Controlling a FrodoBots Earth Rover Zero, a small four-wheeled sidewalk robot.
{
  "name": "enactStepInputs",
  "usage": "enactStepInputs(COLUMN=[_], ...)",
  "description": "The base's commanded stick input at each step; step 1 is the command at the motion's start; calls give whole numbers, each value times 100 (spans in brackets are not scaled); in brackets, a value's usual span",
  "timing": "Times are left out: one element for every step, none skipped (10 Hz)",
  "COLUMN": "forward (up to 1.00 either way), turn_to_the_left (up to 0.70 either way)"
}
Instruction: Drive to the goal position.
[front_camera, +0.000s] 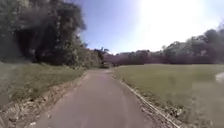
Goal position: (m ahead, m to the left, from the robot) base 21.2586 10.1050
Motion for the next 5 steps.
enactStepInputs(forward=[100, 100, 100, 100, 100], turn_to_the_left=[0, 0, 0, 0, 0])
